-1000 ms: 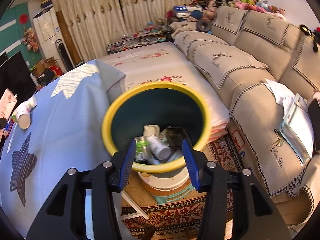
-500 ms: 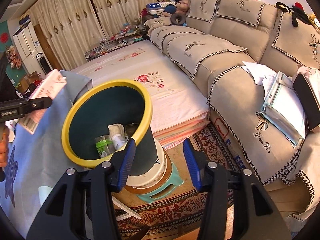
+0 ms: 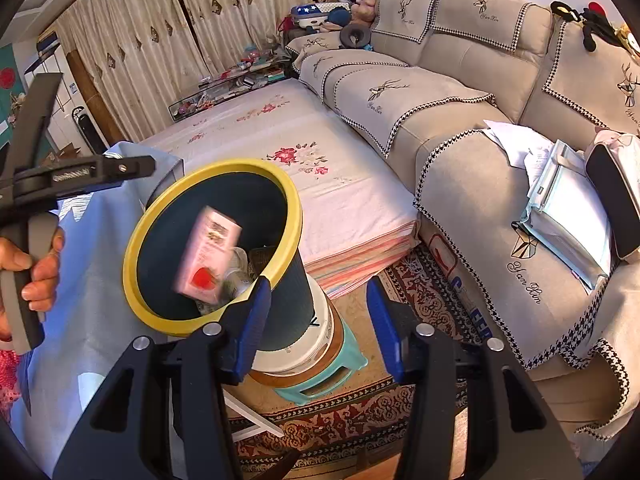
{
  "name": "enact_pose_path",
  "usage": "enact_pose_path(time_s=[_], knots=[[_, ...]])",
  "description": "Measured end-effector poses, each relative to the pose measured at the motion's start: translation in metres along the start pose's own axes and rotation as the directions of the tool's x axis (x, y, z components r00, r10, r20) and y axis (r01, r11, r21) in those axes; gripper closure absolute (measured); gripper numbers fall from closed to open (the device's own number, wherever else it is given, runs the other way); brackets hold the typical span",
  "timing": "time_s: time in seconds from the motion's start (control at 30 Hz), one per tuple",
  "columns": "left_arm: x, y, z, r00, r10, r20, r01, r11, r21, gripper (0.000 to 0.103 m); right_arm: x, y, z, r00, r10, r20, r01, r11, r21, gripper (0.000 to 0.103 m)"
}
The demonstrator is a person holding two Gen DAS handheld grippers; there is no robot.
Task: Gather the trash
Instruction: 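Carry the pink carton over the yellow bin and open the left gripper, then reach to the white paper cup and grasp it with the right gripper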
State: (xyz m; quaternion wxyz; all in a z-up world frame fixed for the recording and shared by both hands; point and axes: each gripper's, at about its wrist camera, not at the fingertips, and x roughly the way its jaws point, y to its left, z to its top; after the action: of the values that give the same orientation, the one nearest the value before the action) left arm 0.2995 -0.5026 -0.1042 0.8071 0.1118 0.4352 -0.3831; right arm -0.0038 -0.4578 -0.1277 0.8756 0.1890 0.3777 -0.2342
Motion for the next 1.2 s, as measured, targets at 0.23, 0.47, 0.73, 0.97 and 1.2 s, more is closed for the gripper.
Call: enact_pose_path(time_s=[0.23,0.47,0.73,0.97,1.2], knots=[[-0.114,0.014,-0.030,0.983,0.048,0.176,-0.046,0.999,-0.015,0.009,-0.006,0.018,-0.003,1.000,0.029,0.002,-0.029,0.999,-0.025,0.053],[-0.235,0.049,-0.104,0.931,0.160,0.329,-0.138,0.986,-0.090,0.005,-0.014,0.063,-0.003,0.997,0.074,0.002,-0.073,0.991,-0.114,0.052],[-0.338,0.126,-0.205,0.832,0.401,0.383,-0.305,0.908,-0.288,0.005,-0.022,0.154,-0.003,0.987,0.159,-0.006,-0.155,0.951,-0.269,0.050],[-0.397,0.199,-0.302,0.742,0.607,0.285,-0.432,0.757,-0.490,0.005,-0.024,0.265,-0.010,0.961,0.267,-0.075,-0.272,0.854,-0.444,0.050],[-0.421,0.236,-0.355,0.700,0.678,0.226,-0.464,0.672,-0.577,0.005,-0.022,0.386,-0.017,0.906,0.388,-0.166,-0.408,0.704,-0.581,0.046]])
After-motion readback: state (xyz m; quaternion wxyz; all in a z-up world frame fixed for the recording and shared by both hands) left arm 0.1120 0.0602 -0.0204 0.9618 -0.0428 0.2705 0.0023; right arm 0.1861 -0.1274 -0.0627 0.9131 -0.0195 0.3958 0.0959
